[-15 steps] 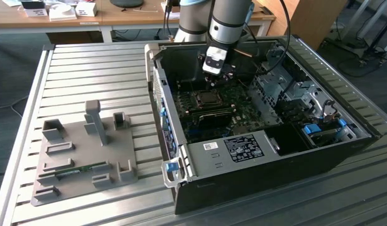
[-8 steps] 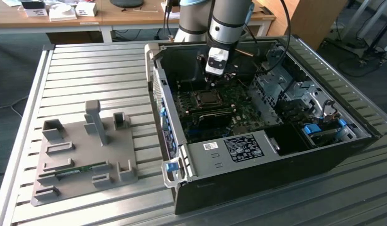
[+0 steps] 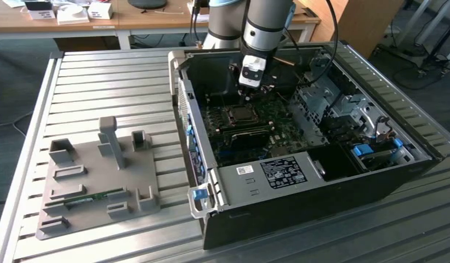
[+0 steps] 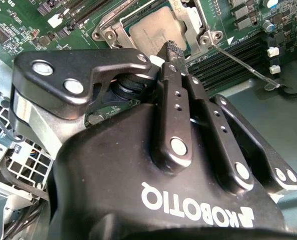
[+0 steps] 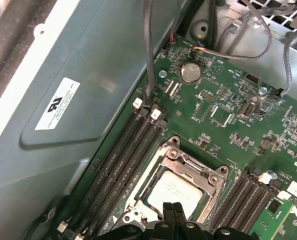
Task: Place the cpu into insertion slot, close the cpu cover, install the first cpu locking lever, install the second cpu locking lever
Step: 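Close the cpu cover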
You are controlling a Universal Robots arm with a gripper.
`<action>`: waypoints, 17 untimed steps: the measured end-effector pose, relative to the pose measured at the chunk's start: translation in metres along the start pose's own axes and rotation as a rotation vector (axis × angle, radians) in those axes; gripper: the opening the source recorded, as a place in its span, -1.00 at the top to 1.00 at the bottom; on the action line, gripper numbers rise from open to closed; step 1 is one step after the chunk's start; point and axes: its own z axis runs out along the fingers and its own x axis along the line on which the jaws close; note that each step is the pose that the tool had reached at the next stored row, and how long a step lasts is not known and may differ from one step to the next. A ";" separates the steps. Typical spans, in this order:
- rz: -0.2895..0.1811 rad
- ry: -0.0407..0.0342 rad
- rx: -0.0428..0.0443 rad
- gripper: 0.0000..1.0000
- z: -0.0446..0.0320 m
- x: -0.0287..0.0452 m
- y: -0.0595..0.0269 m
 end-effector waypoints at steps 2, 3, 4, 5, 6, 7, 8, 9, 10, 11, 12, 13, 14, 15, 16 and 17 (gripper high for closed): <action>-0.036 0.0008 0.0016 0.79 0.0000 0.0000 0.0000; -0.045 0.0010 0.0020 0.79 0.0000 0.0000 0.0000; -0.056 0.0013 0.0024 0.79 0.0001 0.0000 0.0000; -0.071 0.0016 0.0031 0.79 0.0001 0.0000 0.0000; -0.089 0.0020 0.0038 0.79 0.0001 0.0000 0.0000; -0.107 0.0024 0.0046 0.79 0.0002 0.0000 0.0000; -0.126 0.0028 0.0055 0.79 0.0002 0.0000 0.0000; -0.144 0.0032 0.0062 0.79 0.0003 0.0000 0.0000; -0.162 0.0036 0.0070 0.79 0.0003 0.0000 0.0000; -0.180 0.0040 0.0078 0.79 0.0004 0.0000 0.0000; -0.198 0.0044 0.0086 0.79 0.0005 0.0000 0.0000; -0.217 0.0048 0.0094 0.79 0.0005 0.0000 0.0000; -0.235 0.0052 0.0102 0.79 0.0005 0.0000 0.0000; -0.252 0.0056 0.0109 0.79 0.0006 0.0000 0.0000; -0.271 0.0060 0.0117 0.79 0.0006 0.0000 0.0000; -0.288 0.0064 0.0125 0.79 0.0007 0.0000 0.0000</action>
